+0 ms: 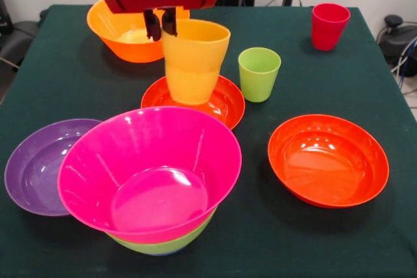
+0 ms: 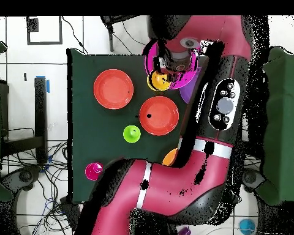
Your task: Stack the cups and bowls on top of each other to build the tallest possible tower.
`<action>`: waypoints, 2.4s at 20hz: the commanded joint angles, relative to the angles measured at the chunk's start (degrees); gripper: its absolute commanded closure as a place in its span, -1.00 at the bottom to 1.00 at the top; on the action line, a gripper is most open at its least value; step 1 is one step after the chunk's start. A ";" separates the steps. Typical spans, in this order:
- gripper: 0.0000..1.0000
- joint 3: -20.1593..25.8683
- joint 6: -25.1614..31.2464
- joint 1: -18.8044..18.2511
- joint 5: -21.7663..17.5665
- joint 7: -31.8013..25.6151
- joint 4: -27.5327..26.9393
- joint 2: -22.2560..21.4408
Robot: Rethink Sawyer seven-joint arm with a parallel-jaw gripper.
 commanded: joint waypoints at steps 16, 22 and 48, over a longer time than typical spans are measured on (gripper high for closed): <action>1.00 -26.51 2.95 -6.53 28.27 13.94 -12.25 13.68; 1.00 -61.14 -2.20 -11.51 61.67 12.62 -13.52 18.49; 1.00 -133.26 -5.26 -20.57 129.07 1.79 -9.60 18.00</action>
